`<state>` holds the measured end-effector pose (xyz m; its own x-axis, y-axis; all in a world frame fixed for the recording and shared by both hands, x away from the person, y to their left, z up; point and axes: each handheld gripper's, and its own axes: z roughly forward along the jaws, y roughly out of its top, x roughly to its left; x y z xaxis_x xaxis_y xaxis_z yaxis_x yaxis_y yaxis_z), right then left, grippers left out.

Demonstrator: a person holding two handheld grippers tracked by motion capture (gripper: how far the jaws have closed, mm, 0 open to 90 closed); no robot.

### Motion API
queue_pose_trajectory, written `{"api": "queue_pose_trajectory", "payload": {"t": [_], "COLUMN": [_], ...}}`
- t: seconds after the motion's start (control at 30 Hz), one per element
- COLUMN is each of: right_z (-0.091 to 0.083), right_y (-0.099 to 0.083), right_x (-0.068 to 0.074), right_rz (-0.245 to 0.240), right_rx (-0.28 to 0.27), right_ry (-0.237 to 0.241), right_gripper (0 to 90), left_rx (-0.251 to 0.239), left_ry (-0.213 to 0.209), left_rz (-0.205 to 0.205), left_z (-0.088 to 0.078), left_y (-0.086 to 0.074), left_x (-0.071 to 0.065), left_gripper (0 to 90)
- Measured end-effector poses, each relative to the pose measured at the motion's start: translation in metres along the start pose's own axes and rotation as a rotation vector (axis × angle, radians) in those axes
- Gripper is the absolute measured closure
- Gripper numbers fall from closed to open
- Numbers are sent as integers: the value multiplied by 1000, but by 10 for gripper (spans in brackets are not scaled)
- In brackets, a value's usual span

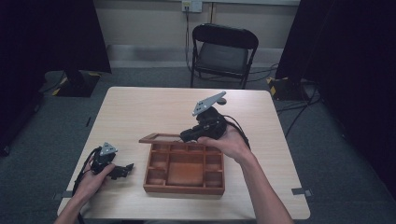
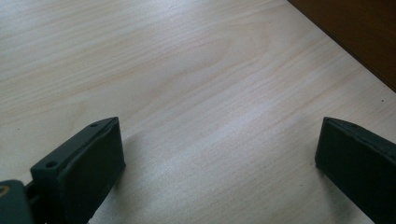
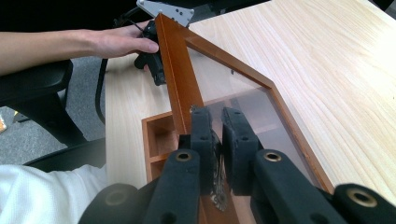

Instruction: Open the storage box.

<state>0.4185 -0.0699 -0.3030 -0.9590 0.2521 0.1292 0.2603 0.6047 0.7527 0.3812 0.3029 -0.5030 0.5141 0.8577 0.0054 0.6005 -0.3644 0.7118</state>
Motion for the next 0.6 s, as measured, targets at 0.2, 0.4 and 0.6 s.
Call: {"api": "queue_pose_trajectory", "payload": {"t": [0.2,0.4,0.6], "right_z": [0,0,0], "right_y": [0,0,0], "right_x": [0,0,0], "right_rz": [-3,-2,-4], "right_rx": [1,2,2], "right_ry": [-1,-3,-3], "right_gripper": [840,840,840], "left_rx": [0,0,0], "left_ry": [0,0,0], "left_rz": [0,0,0], "left_z": [0,0,0], "left_y": [0,0,0], "left_x": [0,0,0], "left_gripper": [5,5,5]}}
